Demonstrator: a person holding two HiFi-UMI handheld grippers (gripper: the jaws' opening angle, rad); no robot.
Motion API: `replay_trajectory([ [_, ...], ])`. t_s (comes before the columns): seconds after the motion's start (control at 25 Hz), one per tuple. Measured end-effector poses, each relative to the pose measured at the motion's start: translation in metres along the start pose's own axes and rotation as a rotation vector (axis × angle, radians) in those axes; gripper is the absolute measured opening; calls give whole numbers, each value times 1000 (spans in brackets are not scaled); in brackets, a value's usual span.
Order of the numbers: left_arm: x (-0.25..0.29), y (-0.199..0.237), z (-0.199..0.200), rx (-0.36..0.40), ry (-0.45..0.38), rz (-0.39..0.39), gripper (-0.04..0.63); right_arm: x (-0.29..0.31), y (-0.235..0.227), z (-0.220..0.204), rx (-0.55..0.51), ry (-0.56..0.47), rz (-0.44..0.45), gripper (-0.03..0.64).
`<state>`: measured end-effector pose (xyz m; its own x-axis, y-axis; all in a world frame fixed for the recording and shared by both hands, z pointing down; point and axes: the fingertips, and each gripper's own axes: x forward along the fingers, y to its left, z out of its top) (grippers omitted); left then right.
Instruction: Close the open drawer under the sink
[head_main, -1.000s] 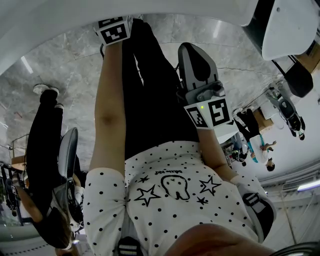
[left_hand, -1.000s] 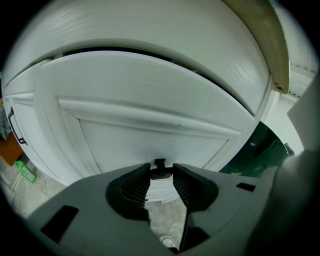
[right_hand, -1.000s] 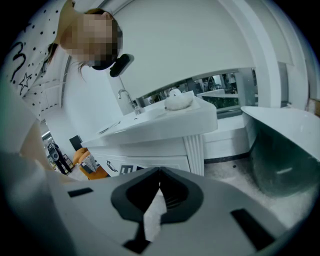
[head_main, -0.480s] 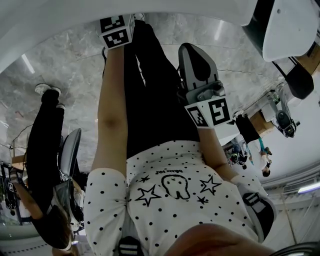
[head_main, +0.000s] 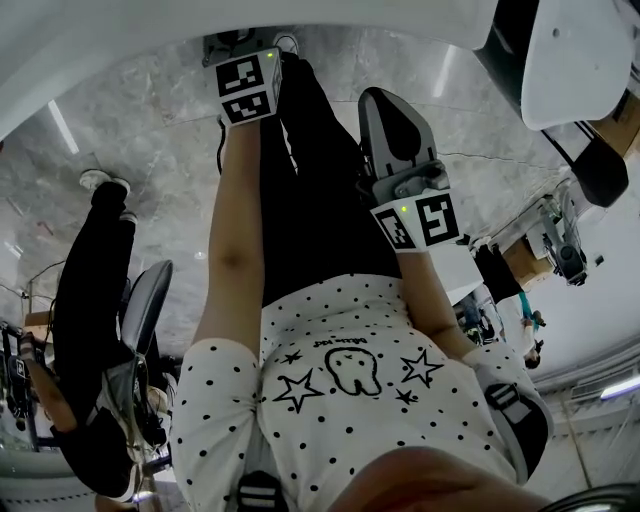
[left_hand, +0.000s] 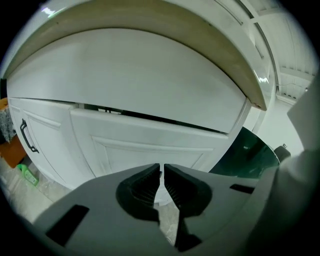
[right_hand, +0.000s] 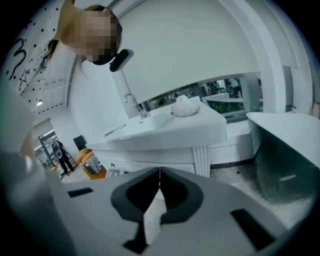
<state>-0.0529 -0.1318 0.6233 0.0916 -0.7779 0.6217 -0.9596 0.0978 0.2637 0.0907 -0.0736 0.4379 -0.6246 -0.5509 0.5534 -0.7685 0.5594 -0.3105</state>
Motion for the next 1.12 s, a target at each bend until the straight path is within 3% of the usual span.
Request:
replay_trajectory([
  [0.44,-28,2,26,23,-26,43,5,-9,5,14,-70,-7,2,14],
  [0.72,-57,-3,38,54,-25,32,5,-18,16,29,-101,-9,15,14],
  [1.12,-114,-11,78,46,-92,13,5,-28,44,45,-142,-21,40,14],
])
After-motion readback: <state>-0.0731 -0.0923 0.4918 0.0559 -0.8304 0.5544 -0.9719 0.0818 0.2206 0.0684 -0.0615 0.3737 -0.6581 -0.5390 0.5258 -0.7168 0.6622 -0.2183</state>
